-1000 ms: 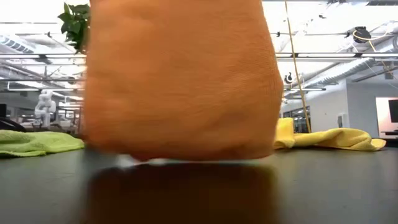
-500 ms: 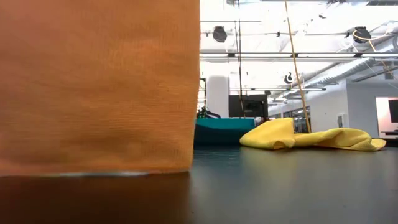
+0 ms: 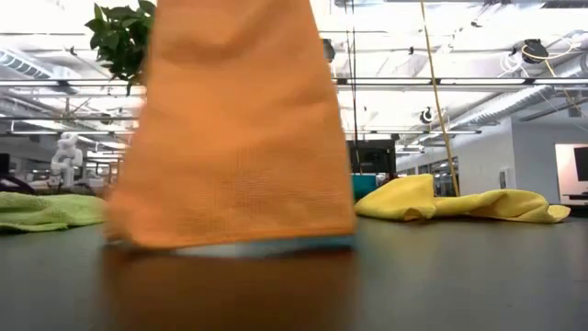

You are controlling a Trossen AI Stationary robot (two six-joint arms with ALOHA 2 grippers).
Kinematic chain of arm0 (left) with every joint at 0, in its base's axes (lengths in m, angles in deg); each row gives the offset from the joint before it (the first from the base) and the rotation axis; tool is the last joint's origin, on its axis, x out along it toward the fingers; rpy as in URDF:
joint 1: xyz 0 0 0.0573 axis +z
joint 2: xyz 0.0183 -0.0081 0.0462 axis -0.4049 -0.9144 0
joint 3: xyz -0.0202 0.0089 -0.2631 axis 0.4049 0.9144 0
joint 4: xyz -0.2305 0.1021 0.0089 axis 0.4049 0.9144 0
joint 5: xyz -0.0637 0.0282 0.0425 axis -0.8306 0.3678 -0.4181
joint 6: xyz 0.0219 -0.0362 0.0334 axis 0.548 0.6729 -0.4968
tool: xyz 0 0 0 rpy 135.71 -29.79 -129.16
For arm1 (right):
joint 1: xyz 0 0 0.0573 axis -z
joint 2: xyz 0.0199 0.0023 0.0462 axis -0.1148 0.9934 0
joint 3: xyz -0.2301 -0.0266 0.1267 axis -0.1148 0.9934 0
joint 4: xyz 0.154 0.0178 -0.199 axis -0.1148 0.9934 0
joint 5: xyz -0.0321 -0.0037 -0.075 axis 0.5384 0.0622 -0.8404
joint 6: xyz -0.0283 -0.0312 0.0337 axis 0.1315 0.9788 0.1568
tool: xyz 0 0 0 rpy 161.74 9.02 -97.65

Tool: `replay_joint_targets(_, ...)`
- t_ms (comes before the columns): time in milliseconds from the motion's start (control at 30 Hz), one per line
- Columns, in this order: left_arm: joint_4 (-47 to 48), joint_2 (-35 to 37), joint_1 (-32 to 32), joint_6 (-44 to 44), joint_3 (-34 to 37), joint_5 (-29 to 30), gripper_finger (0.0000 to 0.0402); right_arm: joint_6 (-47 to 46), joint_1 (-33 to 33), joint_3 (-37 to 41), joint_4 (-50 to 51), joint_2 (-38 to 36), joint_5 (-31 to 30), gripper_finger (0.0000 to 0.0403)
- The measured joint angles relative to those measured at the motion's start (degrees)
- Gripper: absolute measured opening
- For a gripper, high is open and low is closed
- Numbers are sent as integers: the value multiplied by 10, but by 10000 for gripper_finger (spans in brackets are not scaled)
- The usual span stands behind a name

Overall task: Fold microfiber towels
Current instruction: Fold the orange microfiber towel

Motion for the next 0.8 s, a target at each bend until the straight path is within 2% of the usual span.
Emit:
replay_joint_targets(133,0,11,57,-38,0,18,5,1,40,0,50,-22,-1,0)
replay_joint_targets(267,-1,11,79,-41,0,23,4,4,56,0,90,-36,1,0)
replay_joint_targets(433,-2,-5,44,-42,0,26,3,32,37,0,90,-35,27,0)
replay_joint_targets(533,-13,-8,15,-43,0,66,3,58,22,0,66,-36,25,0)
replay_joint_targets(667,-33,-8,-19,-61,0,131,3,111,10,0,18,-36,-10,0)
replay_joint_targets(800,-32,5,-13,-66,0,176,2,132,18,0,2,-48,-19,0)
